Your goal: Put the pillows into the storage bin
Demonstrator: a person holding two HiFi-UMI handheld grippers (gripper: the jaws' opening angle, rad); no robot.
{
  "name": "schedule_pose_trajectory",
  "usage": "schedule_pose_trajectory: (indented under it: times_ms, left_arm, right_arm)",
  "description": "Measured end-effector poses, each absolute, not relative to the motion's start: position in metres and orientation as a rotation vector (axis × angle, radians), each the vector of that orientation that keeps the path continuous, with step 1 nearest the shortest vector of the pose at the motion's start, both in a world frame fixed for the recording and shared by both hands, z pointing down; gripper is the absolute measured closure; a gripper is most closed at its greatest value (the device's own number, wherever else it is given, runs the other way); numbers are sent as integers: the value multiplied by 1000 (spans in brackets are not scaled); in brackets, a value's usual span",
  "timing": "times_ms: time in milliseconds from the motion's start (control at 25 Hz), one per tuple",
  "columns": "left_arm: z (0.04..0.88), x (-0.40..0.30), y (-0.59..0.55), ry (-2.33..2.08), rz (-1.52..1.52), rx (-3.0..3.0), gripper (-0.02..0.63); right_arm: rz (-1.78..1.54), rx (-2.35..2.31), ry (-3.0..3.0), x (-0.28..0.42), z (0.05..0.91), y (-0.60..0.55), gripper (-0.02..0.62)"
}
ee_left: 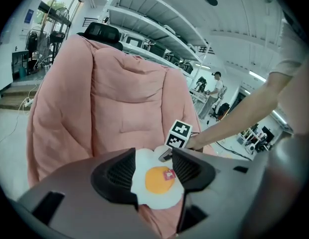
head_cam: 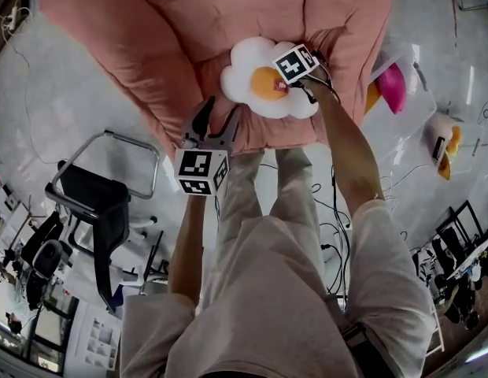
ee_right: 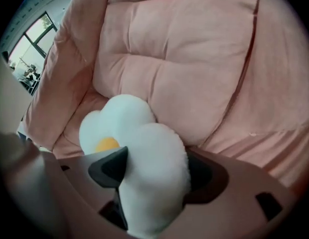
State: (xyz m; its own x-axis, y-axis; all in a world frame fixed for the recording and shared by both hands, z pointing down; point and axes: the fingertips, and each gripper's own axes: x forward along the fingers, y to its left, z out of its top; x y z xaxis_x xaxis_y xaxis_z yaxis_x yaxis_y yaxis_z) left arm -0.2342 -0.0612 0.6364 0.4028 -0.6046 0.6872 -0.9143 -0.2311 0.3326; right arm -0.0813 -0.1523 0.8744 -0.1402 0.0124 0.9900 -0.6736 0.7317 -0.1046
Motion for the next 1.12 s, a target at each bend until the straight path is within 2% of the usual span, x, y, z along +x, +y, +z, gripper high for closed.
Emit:
schedule_pose_trajectory:
  times_ms: [200, 360, 800, 1120]
  left_arm:
    - [631, -234, -70, -1297, 538, 1957, 379]
    - [621, -229, -74, -1298, 535, 1983, 379]
    - [572, -203, -73, -1307, 519, 2079, 379]
    - [542, -166, -69, -1286, 511, 2165, 379]
  right_arm:
    - [648, 497, -1663, -86, 861, -152, 367]
    - [620, 479, -1701, -91, 848, -147, 407]
    - [567, 541, -1902, -99, 765, -120, 445]
    - [630, 798, -2074, -65, 679, -135, 451]
